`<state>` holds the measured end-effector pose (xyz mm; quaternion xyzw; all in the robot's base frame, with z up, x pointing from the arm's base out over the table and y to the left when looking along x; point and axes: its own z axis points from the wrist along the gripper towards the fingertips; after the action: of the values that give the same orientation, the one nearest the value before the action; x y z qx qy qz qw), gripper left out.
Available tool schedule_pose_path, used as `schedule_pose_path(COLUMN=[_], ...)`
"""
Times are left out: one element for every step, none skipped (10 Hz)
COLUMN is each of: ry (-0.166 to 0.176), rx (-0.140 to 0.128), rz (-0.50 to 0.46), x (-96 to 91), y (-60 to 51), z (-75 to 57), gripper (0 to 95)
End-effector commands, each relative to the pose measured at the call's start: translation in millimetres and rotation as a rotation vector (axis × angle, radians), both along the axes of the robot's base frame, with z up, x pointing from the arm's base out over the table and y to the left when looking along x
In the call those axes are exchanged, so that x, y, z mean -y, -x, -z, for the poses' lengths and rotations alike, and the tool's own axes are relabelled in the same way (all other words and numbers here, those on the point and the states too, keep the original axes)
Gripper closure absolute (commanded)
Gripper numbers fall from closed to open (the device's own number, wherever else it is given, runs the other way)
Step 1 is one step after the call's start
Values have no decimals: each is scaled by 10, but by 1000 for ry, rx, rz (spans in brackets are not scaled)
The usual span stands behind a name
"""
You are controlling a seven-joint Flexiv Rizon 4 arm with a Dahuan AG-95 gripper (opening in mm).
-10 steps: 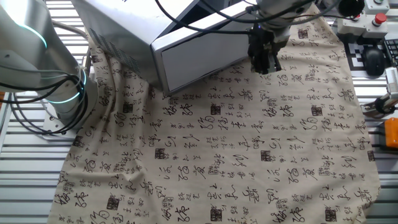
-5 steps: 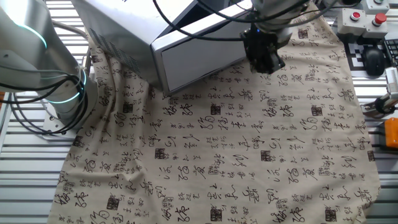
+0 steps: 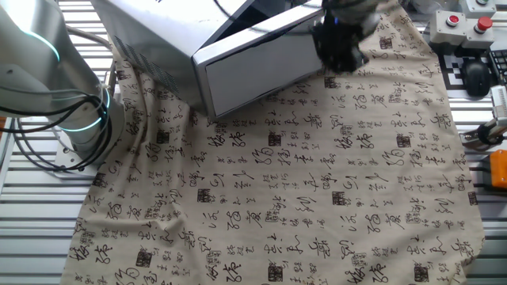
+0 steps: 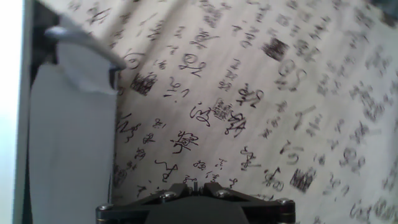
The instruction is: Close the microwave door
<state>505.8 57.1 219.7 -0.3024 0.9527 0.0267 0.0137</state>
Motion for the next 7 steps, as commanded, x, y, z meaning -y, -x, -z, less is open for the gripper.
schedule_pose_path(ry=[12, 16, 20, 20, 14, 15, 14], rx=[-8, -11, -18, -21, -22, -22, -17], rz=[124, 146, 142, 133, 127, 134, 137], x=[-199, -259, -252, -216, -139, -139, -139], y=[-9, -14, -40, -67, -78, -78, -78], z=[-39, -58, -62, -57, -63, -63, -63], gripper=[950, 950, 950, 950, 950, 950, 950])
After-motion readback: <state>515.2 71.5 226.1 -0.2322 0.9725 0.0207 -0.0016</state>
